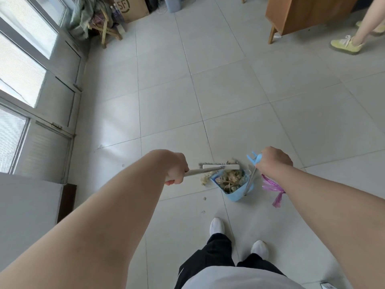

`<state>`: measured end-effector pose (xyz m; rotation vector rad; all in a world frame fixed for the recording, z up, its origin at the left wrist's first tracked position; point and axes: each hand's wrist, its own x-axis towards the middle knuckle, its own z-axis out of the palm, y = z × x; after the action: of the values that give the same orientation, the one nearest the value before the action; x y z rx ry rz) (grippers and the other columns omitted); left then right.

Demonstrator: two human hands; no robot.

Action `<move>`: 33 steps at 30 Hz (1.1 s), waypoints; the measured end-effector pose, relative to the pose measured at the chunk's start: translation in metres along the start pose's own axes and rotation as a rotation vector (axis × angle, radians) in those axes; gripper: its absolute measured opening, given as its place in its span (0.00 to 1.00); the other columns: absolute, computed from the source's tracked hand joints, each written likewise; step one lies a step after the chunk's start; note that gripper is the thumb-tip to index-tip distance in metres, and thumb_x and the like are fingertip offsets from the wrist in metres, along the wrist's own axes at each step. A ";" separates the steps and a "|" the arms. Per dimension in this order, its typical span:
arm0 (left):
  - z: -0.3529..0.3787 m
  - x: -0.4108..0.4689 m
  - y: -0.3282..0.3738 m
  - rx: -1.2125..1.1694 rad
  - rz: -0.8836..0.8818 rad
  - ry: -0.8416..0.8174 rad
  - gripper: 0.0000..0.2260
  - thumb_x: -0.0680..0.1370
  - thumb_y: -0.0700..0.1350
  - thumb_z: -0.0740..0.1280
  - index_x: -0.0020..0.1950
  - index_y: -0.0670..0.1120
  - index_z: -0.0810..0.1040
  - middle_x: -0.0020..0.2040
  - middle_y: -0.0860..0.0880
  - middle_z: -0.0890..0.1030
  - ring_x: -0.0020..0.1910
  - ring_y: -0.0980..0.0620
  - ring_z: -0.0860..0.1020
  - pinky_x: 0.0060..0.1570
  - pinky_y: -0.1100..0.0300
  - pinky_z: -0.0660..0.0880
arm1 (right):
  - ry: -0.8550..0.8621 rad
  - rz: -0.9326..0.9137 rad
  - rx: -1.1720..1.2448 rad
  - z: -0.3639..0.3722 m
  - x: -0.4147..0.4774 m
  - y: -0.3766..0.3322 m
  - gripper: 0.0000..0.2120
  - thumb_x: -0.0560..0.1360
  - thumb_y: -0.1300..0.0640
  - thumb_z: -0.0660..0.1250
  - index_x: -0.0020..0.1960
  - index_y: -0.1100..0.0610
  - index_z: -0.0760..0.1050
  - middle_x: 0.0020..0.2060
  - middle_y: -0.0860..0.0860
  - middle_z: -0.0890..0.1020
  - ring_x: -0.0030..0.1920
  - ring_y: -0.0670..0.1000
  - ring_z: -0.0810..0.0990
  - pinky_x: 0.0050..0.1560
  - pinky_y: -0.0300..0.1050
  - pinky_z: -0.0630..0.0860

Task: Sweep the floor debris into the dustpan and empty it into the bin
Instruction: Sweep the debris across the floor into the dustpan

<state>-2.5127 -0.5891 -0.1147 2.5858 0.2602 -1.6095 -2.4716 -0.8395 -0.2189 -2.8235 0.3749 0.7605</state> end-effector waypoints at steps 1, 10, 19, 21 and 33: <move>0.001 -0.006 0.001 -0.006 -0.001 -0.003 0.25 0.75 0.33 0.61 0.72 0.47 0.71 0.36 0.45 0.76 0.33 0.46 0.75 0.33 0.61 0.72 | 0.002 -0.005 0.002 0.001 -0.002 0.003 0.06 0.73 0.60 0.67 0.50 0.56 0.76 0.40 0.53 0.76 0.41 0.57 0.76 0.40 0.42 0.70; 0.024 -0.026 -0.019 -0.335 -0.073 0.022 0.30 0.75 0.33 0.64 0.74 0.55 0.68 0.33 0.45 0.75 0.27 0.51 0.72 0.22 0.67 0.70 | -0.026 -0.063 -0.021 0.006 -0.024 0.037 0.06 0.72 0.60 0.67 0.48 0.56 0.78 0.35 0.51 0.76 0.37 0.56 0.76 0.31 0.37 0.65; 0.071 0.021 -0.021 -0.623 -0.198 0.097 0.12 0.73 0.32 0.64 0.56 0.41 0.77 0.31 0.43 0.75 0.26 0.49 0.71 0.28 0.62 0.69 | -0.069 -0.188 -0.083 -0.009 -0.036 0.057 0.08 0.71 0.58 0.66 0.48 0.55 0.81 0.39 0.52 0.79 0.39 0.56 0.77 0.35 0.38 0.68; 0.079 0.033 -0.018 -0.685 -0.213 0.107 0.08 0.72 0.33 0.65 0.50 0.38 0.77 0.29 0.43 0.75 0.25 0.49 0.71 0.29 0.62 0.70 | -0.079 -0.200 -0.097 -0.009 -0.038 0.058 0.08 0.71 0.59 0.66 0.48 0.55 0.81 0.39 0.52 0.80 0.40 0.56 0.77 0.37 0.39 0.68; 0.094 0.079 0.018 -0.685 -0.129 -0.097 0.10 0.69 0.36 0.64 0.48 0.37 0.79 0.29 0.43 0.76 0.30 0.46 0.74 0.38 0.57 0.72 | -0.095 -0.163 -0.086 0.018 -0.042 0.035 0.10 0.74 0.57 0.69 0.55 0.54 0.79 0.51 0.52 0.82 0.50 0.56 0.80 0.42 0.40 0.69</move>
<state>-2.5576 -0.6142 -0.2275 1.9935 0.8192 -1.3529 -2.5250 -0.8598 -0.2171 -2.8391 0.0980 0.8909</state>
